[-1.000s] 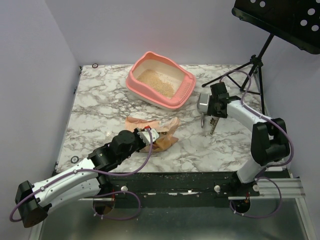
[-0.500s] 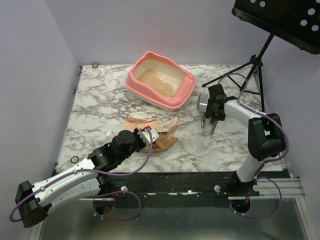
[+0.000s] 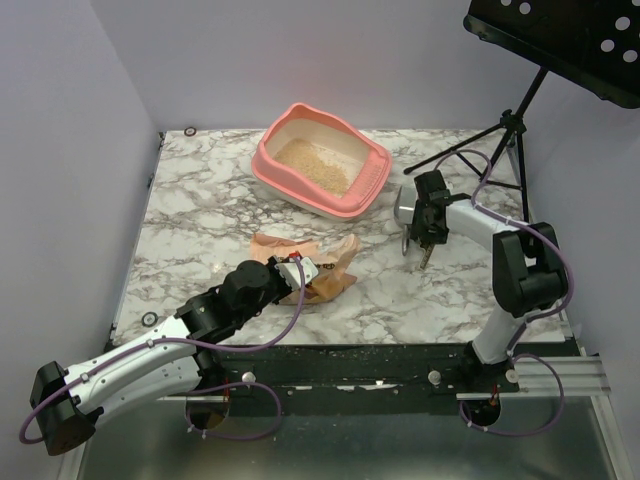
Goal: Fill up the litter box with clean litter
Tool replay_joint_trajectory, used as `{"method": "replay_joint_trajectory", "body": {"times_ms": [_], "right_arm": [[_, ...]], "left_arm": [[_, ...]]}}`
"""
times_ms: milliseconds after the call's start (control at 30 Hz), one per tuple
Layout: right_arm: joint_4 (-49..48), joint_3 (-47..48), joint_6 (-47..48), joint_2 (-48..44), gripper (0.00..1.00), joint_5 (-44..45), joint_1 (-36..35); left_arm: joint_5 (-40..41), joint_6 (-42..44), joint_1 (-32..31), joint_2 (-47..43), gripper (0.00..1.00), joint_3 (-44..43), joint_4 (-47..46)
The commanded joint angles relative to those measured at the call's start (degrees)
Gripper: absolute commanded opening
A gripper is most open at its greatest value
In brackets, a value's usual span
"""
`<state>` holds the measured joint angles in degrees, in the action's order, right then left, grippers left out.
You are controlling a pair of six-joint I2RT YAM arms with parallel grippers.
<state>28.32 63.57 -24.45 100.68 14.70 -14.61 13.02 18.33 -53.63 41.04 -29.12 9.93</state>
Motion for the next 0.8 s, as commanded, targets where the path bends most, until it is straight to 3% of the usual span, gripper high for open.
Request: {"method": "replay_joint_trajectory", "body": {"times_ms": [0,100,333,367,767], "right_arm": [[-0.8,-0.9,-0.3,1.2,0.55,-0.9,-0.2],[-0.8,-1.1,-0.3,1.1,0.47,-0.5,-0.2],[-0.8,-0.9,-0.3,0.9,0.03,-1.4,-0.2],[-0.7,-1.0,-0.3,0.7,0.01,-1.3,-0.2],[1.4,-3.9,0.8,-13.9,0.01,3.0,-1.9]], "left_arm": [[1.5,-0.2,0.3,-1.2,0.00,-0.5,-3.8],[1.5,-0.2,0.3,-1.2,0.00,-0.5,-3.8],[1.4,-0.2,0.2,-1.2,0.00,-0.5,-3.7],[1.3,-0.2,0.2,-1.2,0.00,-0.5,-3.7],[0.9,-0.4,0.2,-0.9,0.00,-1.0,-4.0]]}}
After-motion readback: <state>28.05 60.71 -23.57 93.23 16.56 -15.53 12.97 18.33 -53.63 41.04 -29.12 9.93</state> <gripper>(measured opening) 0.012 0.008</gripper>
